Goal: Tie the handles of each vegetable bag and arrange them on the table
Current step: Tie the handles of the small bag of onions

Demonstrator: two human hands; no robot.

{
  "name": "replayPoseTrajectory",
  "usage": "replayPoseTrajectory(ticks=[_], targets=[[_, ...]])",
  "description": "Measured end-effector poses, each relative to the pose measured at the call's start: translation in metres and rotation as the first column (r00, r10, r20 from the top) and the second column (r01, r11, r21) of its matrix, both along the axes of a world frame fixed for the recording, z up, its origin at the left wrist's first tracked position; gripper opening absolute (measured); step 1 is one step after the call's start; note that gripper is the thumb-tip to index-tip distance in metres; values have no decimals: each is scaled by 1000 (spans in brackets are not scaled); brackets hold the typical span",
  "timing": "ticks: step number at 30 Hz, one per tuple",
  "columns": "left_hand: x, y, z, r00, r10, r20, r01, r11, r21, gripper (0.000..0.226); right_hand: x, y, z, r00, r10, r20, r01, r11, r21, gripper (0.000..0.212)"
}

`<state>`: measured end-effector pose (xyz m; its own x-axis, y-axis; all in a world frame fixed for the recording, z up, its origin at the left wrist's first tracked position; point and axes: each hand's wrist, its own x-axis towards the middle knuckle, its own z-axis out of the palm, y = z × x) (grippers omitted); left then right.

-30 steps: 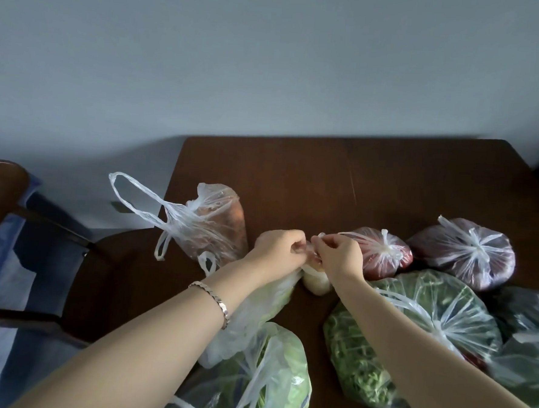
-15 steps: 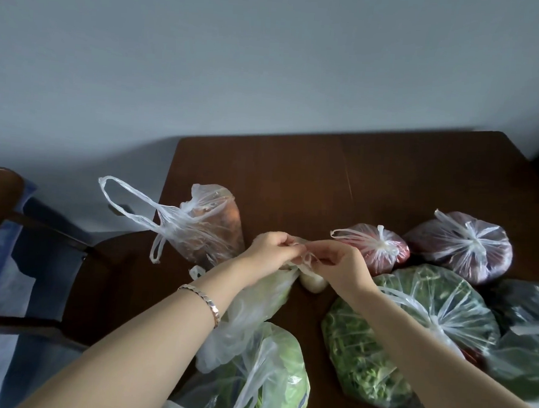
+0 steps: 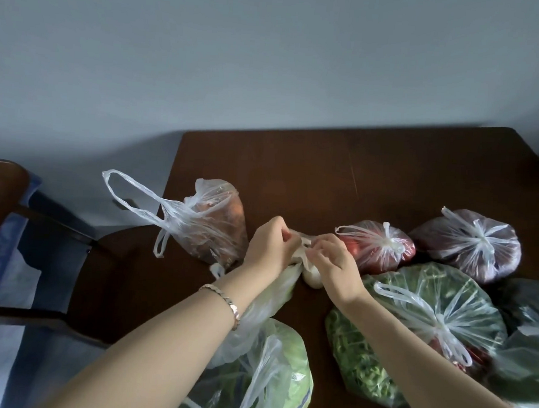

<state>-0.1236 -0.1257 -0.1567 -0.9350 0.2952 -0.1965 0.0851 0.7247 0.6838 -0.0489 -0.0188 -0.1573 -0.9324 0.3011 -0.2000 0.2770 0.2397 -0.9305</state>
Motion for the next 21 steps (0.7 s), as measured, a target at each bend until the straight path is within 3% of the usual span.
replayPoseTrajectory(ticks=[3, 6, 9, 12, 16, 18, 21], targets=[[-14, 2, -10, 987, 154, -52, -155, 988, -17, 17, -1, 2, -9, 994, -98, -55, 105, 986, 129, 36], [-35, -11, -22, 948, 317, 5, -314, 941, -127, 11, 14, 11, -32, 1000, 12, -14, -5, 914, 406, 41], [-46, -19, -36, 963, 269, 11, -256, 929, -266, 17, 29, 16, -54, 989, 66, 135, -130, 827, 548, 33], [-49, -17, -42, 955, 294, 45, -270, 922, -279, 20, 28, 13, -54, 971, -18, 239, -118, 832, 542, 40], [-46, -8, -33, 910, 412, 58, -405, 909, -99, 19, 17, 16, -46, 924, -144, 354, 7, 932, 361, 43], [-40, -4, -29, 916, 364, 167, -390, 906, 164, 18, 10, 18, -38, 925, -187, 330, 172, 982, 72, 33], [-29, -8, -17, 927, 125, 355, -266, 885, 382, 24, -1, 15, -20, 956, -215, 200, 279, 878, -388, 21]])
